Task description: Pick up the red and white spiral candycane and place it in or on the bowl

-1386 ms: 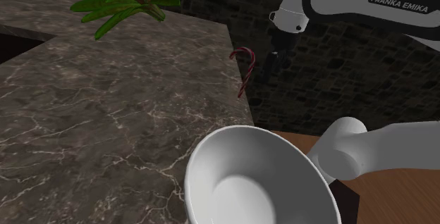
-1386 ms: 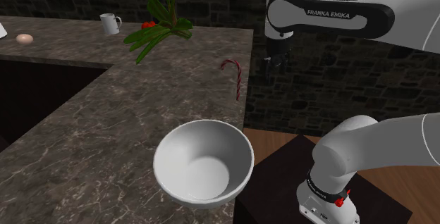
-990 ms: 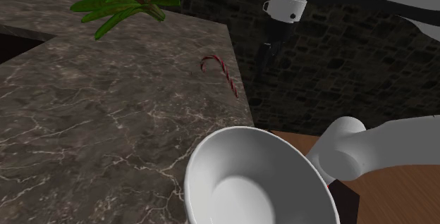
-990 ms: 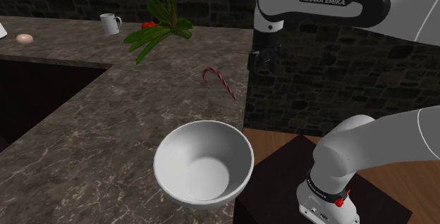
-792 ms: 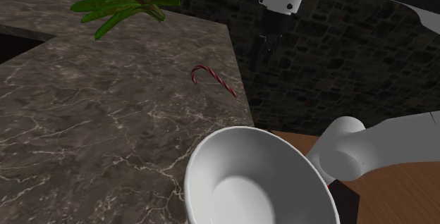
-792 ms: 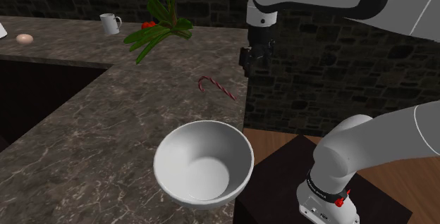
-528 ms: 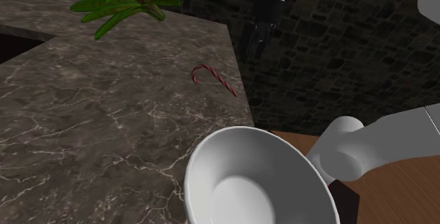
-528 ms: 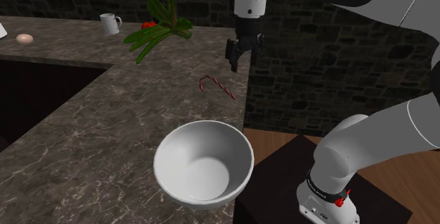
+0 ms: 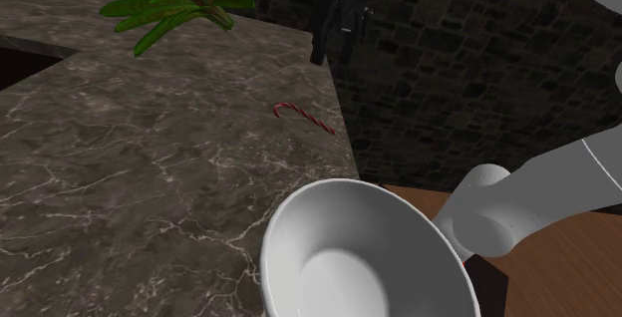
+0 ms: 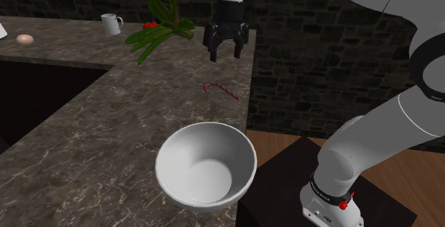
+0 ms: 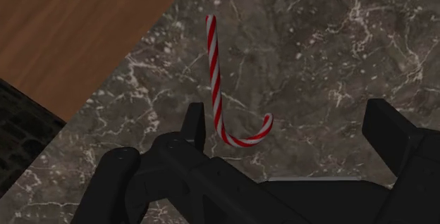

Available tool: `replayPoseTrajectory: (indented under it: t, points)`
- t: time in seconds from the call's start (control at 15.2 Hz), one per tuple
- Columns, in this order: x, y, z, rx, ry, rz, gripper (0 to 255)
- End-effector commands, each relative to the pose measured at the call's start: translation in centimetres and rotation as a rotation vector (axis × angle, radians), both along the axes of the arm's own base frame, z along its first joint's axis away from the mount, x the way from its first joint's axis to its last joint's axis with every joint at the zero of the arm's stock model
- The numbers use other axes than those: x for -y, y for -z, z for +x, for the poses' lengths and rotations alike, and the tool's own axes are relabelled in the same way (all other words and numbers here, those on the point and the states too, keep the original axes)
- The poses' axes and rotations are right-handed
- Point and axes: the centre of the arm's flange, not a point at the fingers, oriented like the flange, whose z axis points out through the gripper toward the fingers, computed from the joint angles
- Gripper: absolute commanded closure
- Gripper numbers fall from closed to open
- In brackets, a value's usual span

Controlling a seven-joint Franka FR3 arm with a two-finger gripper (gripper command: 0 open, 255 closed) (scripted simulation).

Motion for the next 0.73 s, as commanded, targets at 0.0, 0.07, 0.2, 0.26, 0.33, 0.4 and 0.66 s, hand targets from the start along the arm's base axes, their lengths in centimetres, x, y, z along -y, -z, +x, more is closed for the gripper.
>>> replayPoseTrajectory:
  t: [0.0,0.07,0.2,0.26,0.33,0.4,0.66]
  points:
    - [-0.4,0.5,0.1,-0.001,0.002,0.004,0]
    - [-0.5,1.0,0.1,-0.001,0.002,0.004,0]
    - [-0.7,2.1,0.0,-0.001,0.002,0.004,0]
    - [-0.7,2.6,0.0,-0.001,0.002,0.004,0]
    - [-0.9,3.4,-0.1,-0.001,0.002,0.004,0]
    - [-0.9,3.4,-0.1,-0.001,0.002,0.004,0]
    - [-0.9,3.4,-0.1,-0.001,0.002,0.004,0]
